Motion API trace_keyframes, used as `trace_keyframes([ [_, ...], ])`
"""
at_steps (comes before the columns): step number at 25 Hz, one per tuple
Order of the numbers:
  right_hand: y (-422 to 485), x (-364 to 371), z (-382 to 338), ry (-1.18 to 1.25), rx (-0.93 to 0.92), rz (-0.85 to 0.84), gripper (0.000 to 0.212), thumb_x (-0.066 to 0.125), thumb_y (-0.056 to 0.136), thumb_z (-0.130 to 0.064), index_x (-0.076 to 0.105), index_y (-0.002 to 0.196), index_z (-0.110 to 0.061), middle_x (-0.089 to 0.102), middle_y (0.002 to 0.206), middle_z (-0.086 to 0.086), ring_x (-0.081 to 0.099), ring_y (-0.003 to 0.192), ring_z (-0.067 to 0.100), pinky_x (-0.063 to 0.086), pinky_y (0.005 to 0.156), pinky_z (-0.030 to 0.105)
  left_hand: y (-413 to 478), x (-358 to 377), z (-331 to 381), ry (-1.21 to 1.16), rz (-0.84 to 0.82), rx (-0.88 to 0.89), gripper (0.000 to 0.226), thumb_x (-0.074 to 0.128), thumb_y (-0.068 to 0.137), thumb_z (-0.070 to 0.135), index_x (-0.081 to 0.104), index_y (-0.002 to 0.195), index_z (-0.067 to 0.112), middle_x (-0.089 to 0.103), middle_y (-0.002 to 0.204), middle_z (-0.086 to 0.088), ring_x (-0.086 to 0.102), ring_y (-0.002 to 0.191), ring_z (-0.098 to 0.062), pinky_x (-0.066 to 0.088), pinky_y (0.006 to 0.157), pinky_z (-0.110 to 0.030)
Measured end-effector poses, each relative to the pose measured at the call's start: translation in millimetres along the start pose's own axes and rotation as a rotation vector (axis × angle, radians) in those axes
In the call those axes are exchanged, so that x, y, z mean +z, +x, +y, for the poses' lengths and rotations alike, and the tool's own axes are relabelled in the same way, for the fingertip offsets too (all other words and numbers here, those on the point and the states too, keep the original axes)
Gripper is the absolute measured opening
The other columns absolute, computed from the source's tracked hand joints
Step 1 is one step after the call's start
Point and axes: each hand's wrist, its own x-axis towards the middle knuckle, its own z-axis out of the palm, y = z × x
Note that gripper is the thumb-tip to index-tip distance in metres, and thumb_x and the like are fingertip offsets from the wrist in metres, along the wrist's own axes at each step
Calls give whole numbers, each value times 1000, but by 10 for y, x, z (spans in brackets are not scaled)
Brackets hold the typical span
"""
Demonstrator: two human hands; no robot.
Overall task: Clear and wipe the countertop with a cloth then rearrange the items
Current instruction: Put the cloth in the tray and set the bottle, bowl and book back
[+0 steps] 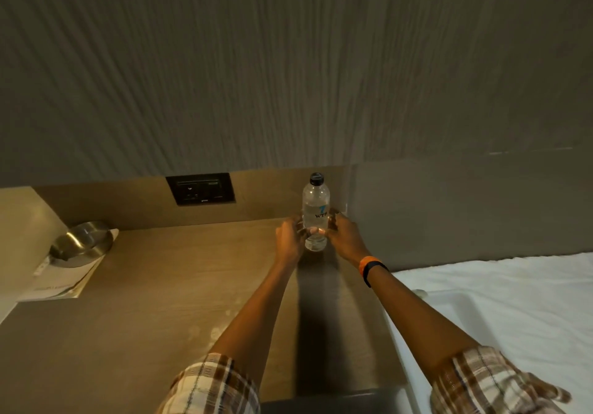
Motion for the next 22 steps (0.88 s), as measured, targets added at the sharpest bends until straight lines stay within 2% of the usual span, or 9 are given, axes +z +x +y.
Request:
trace_keyframes([
  [3,-151,24,-69,65,36,42,20,74,86,-24,57,96,-30,62,84,-19,61,74,-7,46,69,8,-111,-45,3,25,-3,-12,39,72,88,9,62,125,1,70,121,-16,66,115,-29,54,98,-45],
  [6,-550,274,-146,126,79,298,17,62,93,-15,64,109,-21,65,99,-21,65,92,1,52,85,24,-362,-244,-123,175,-33,-60,52,64,96,18,46,143,7,60,132,-20,56,124,-33,47,104,-46],
  [9,-919,859,-252,-69,17,452,38,55,87,6,66,119,-12,68,117,6,64,109,25,50,98,39,-706,-748,-345,292,-43,-13,54,57,99,24,41,149,10,54,142,-15,52,131,-29,41,110,-37],
  [11,-950,1433,-489,-153,-115,302,41,54,82,12,69,113,-10,65,126,10,58,121,29,42,108,39,-895,-1320,-624,444,45,15,52,52,100,27,40,149,13,45,152,-9,41,142,-23,31,118,-33],
  [13,-866,2029,-843,-188,-152,80,36,56,85,5,68,115,-13,62,130,8,55,126,26,40,112,38,-1007,-1989,-948,582,197,-23,56,50,99,33,37,151,17,38,158,-5,32,147,-20,25,123,-34],
  [17,-598,3121,-1531,-250,-187,-204,37,59,93,-17,59,130,-17,56,136,4,54,126,19,41,107,27,-1027,-3376,-1471,760,400,-173,68,56,95,43,29,154,21,30,160,-6,30,147,-22,32,120,-41],
  [18,-503,3363,-1683,-266,-184,-256,41,60,93,-20,55,134,-17,52,139,3,52,128,18,40,107,25,-976,-3690,-1587,765,411,-204,73,60,94,43,27,155,20,27,161,-7,28,148,-23,33,119,-41],
  [20,-304,3752,-1948,-279,-175,-335,52,62,92,-23,48,141,-16,43,147,5,46,134,22,40,112,34,-830,-4167,-1746,728,387,-258,84,65,91,41,19,157,17,19,164,-11,21,151,-28,31,121,-41],
  [22,-102,3989,-2200,-287,-192,-352,58,66,90,-22,45,143,-13,41,149,10,45,134,27,41,113,41,-642,-4460,-1832,724,325,-275,91,65,91,43,11,157,13,10,166,-13,13,153,-32,21,125,-43],
])
